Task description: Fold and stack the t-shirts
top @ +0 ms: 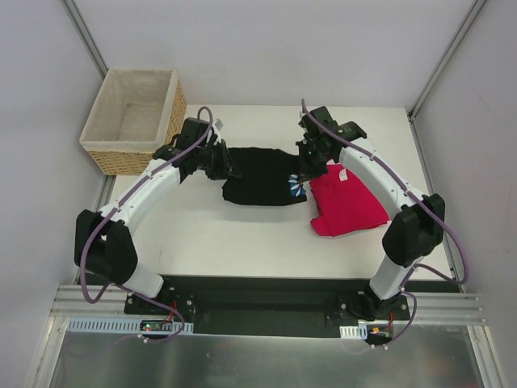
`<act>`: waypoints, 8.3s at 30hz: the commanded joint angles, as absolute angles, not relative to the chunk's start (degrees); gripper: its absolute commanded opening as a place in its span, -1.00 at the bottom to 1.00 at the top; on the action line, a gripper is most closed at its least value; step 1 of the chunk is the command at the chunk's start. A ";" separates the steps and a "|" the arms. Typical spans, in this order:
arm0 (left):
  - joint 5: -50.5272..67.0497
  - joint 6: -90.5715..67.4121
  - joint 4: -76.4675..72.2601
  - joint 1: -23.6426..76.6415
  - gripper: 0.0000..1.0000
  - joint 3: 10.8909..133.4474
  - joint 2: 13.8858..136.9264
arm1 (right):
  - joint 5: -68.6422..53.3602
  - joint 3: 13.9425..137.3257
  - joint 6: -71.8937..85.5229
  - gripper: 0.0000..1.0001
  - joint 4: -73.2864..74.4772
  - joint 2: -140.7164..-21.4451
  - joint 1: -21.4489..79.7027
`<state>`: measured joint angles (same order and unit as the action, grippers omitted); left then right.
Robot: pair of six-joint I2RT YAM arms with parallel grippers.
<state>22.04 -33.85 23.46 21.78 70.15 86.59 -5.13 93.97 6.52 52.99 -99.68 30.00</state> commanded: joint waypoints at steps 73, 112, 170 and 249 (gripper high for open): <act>21.45 -35.33 27.77 45.09 0.33 91.06 105.65 | 19.96 79.10 -6.95 -0.64 59.24 -98.01 -3.25; 22.32 -31.29 31.82 39.20 0.25 88.86 104.15 | 16.97 113.55 -10.46 -0.92 57.66 -124.44 -12.30; 25.45 -30.85 36.21 30.23 0.25 77.44 82.70 | -6.06 85.34 5.45 -0.99 57.66 -113.20 1.32; 27.95 -28.57 40.60 41.49 -1.00 96.93 124.19 | -14.06 71.10 13.88 -0.99 48.16 -101.69 18.54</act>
<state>29.95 -32.05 47.64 43.62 91.72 122.13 -3.99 71.57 10.15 46.39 -103.85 14.90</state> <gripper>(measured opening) 0.002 0.009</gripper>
